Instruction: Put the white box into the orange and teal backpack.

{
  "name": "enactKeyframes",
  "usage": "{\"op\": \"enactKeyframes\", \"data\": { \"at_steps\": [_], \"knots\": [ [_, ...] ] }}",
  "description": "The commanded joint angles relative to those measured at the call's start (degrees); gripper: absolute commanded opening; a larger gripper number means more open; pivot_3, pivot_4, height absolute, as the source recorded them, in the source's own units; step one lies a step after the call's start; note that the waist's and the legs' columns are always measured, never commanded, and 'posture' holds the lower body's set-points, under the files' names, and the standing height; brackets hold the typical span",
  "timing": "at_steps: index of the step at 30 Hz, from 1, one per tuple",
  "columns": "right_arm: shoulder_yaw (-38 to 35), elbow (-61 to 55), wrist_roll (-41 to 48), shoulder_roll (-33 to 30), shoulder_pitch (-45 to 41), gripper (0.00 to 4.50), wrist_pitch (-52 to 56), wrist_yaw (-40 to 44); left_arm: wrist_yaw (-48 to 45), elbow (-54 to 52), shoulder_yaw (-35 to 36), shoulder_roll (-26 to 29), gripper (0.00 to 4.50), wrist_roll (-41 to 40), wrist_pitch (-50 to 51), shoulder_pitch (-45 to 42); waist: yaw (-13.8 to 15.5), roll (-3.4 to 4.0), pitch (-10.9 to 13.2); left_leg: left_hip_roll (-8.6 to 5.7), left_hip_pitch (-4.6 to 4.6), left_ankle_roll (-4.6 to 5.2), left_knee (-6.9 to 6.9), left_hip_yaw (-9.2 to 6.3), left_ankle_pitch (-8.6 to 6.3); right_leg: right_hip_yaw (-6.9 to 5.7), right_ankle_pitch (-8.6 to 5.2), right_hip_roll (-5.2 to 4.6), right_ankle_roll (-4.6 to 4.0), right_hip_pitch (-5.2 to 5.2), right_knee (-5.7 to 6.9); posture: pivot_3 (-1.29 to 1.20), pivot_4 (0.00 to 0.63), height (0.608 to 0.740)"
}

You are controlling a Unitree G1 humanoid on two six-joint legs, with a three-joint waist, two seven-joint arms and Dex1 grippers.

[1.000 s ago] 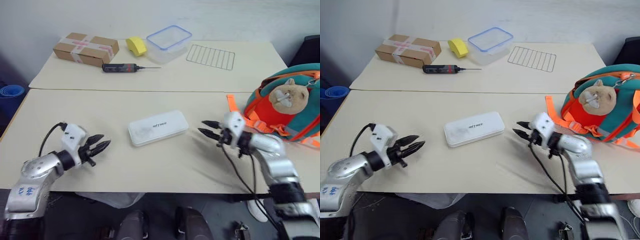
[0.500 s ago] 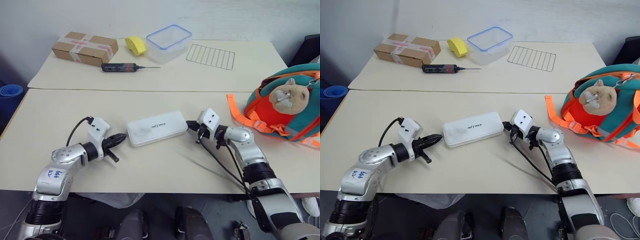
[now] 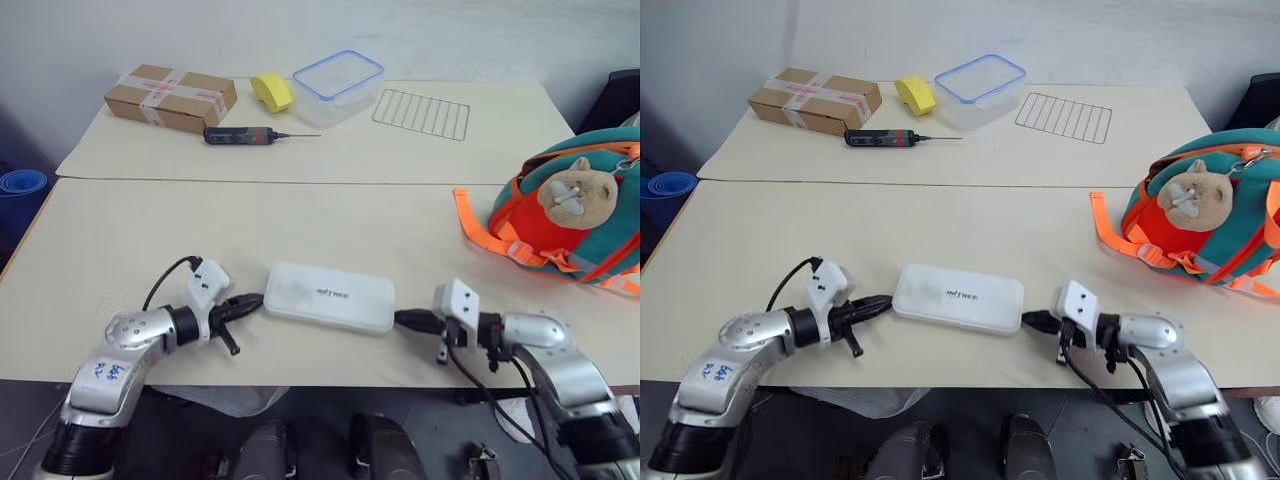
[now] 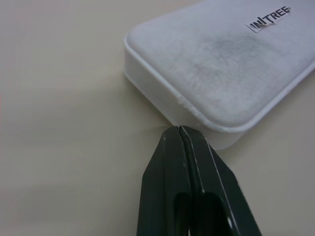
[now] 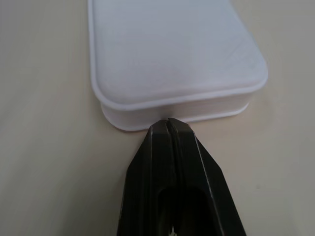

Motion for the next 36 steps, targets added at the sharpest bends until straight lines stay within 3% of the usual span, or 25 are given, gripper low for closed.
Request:
{"op": "enactKeyframes", "data": {
  "at_steps": [1, 7, 12, 22, 36],
  "knots": [
    [-3.62, -3.00, 0.78, -1.61, 2.32, 0.00, -1.39, -1.22, -1.18, -3.05, 0.55, 0.61, 0.03, -1.77, 0.87, 2.33, 0.10, 0.00, 0.00, -0.01, 0.00, 0.00, 0.00, 0.00, -0.01, 0.00, 0.00, -0.01, 0.00, 0.00, 0.01, 0.00, 0.150, 0.740],
    [-7.10, 1.57, -1.34, -3.34, 4.37, 0.00, -4.39, -3.53, -3.34, -2.40, 3.17, 3.43, 0.03, -2.60, 0.38, 4.49, 0.74, 0.00, 0.00, 0.00, 0.00, -0.02, 0.00, 0.00, -0.02, 0.01, 0.00, 0.00, -0.01, -0.03, 0.01, 0.00, 0.150, 0.740],
    [-7.58, 3.10, -1.29, -3.06, 3.77, 0.00, -5.54, -3.80, -2.95, 3.46, 4.88, 3.30, 0.03, -1.76, -2.24, -0.16, 1.42, 0.00, 0.00, 0.00, -0.01, -0.01, 0.01, 0.01, -0.01, -0.01, -0.01, 0.00, -0.01, -0.03, 0.00, 0.00, 0.150, 0.740],
    [-3.05, -0.44, -0.43, -0.88, -0.60, 0.00, -0.57, -4.33, -2.39, 7.90, -4.18, -3.56, 0.03, 0.97, -3.72, -11.99, 1.33, 0.00, 0.00, -0.04, -0.02, 0.05, 0.03, 0.04, -0.01, -0.04, 0.00, 0.07, 0.00, -0.01, 0.22, 0.00, 0.150, 0.740],
    [-1.37, 3.73, -2.30, 0.04, -6.92, 0.00, 0.88, -5.01, -4.61, 1.87, -4.29, -2.94, 0.03, -1.71, -0.42, -7.30, 1.18, 0.00, 0.00, 0.00, 0.00, 0.05, 0.08, 0.06, 0.02, 0.00, 0.00, 0.07, 0.00, 0.00, 0.15, 0.00, 0.150, 0.740]
  ]
}}
